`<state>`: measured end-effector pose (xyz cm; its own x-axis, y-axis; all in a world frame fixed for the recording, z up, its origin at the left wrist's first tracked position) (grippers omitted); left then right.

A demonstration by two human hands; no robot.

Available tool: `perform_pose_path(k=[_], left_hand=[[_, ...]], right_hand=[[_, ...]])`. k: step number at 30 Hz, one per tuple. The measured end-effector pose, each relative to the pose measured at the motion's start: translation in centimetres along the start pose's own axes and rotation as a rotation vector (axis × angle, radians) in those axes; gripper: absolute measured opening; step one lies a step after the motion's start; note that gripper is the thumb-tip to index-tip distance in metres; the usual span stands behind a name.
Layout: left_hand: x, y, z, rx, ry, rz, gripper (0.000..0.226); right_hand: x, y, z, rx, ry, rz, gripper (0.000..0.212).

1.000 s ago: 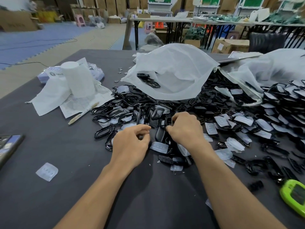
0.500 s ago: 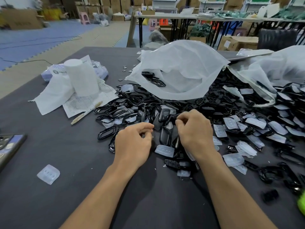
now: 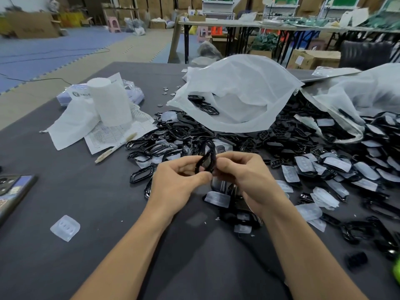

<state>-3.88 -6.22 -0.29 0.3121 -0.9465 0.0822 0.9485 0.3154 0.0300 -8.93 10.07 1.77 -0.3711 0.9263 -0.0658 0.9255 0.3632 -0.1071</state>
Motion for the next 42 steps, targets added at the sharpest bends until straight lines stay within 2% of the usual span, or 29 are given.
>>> perform_pose_path(k=[3,5,7,10,14,17,19,21,24,27,30,35,42], left_hand=[[0.9,-0.4,-0.7,0.048,-0.052,0.129,0.042],[1.3,-0.6,-1.0,0.090,-0.079,0.169,0.045],[1.3,-0.7,-1.2,0.127,-0.067,0.160,0.046],[1.0,-1.0,-1.4,0.187,0.003,0.120,0.040],[0.7,-1.1,-1.5,0.203,0.131,0.052,0.036],[0.4,-1.0,-1.1,0.205,0.185,0.050,0.030],[0.4,-0.9,-0.9,0.209,0.186,0.079,0.026],[0.4,-0.7,-0.8,0.209,0.203,0.097,0.022],[0.3,-0.6,-0.8,0.210,0.239,0.107,0.018],[0.2,-0.5,-0.7,0.208,0.241,0.120,0.017],[0.2,-0.4,-0.4,0.201,0.259,0.084,0.022],[-0.3,-0.2,0.2,0.183,0.350,-0.001,0.021],[-0.2,-0.3,0.3,0.140,0.391,0.064,0.016]], right_hand=[[3.5,-0.7,-0.7,0.089,0.504,0.265,0.024],[6.2,-1.4,-1.5,0.067,0.751,0.388,0.025],[8.4,-2.5,-1.3,-0.057,0.912,0.372,0.033],[9.1,-4.1,-0.8,-0.245,1.147,0.209,0.036],[8.3,-3.9,-0.8,-0.208,1.231,0.195,0.028],[7.5,-2.4,-1.1,-0.050,1.132,0.312,0.014],[5.9,-1.4,-1.7,0.084,0.917,0.373,0.020],[3.7,-0.9,-1.8,0.173,0.695,0.340,0.031],[0.8,-0.4,-1.2,0.191,0.376,0.281,0.031],[-0.1,-0.2,-0.4,0.151,0.163,0.261,0.036],[0.2,0.0,-0.1,0.142,0.074,0.276,0.037],[0.6,0.2,-0.3,0.160,0.012,0.276,0.024],[0.9,0.4,-0.5,0.218,0.010,0.285,0.015]])
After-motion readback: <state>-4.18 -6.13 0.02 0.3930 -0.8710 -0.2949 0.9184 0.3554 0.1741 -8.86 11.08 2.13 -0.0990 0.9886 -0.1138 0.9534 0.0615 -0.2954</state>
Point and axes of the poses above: each hand's wrist, its own y-axis away from the middle knuckle, its own x-axis out of the back of the hand, z = x × y, the point moved 5 cm from there along -y, towards the middle knuckle, and after that the axes turned 9 degrees about x, right-handed, at the moved point
